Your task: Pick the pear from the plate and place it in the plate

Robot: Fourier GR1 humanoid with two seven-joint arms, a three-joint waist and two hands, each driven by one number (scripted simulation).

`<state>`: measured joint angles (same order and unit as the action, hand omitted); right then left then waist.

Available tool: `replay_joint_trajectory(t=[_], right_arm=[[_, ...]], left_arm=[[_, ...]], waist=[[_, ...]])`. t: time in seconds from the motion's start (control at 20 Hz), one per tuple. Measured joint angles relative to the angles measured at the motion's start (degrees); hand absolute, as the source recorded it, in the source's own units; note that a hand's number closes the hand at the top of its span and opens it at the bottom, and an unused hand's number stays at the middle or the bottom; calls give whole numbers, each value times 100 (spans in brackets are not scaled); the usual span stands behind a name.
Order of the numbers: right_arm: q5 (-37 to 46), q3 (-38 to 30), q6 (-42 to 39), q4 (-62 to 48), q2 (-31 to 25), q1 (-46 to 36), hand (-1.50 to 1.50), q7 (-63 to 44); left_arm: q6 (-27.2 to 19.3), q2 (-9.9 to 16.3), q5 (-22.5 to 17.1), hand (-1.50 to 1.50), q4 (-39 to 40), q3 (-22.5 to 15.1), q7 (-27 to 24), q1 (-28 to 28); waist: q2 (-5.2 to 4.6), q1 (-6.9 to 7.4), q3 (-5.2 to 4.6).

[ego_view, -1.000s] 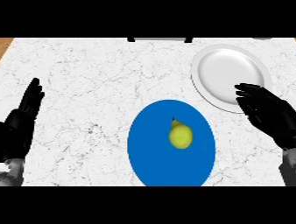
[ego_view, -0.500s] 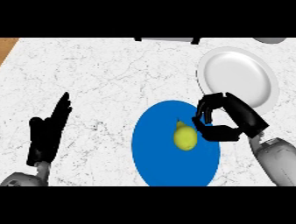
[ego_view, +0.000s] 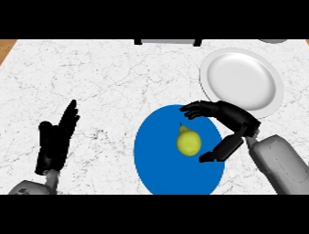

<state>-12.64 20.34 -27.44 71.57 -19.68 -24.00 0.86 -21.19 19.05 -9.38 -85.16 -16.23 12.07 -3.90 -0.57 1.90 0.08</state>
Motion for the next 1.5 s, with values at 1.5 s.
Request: replay_joint_trajectory(t=[1.5], right_arm=[[3185, 1140, -2465, -2626, 608, -2738, -150, 412]], left_arm=[[367, -280, 259, 0, 208, 479, -13, 23]], waist=[[45, -122, -7]])
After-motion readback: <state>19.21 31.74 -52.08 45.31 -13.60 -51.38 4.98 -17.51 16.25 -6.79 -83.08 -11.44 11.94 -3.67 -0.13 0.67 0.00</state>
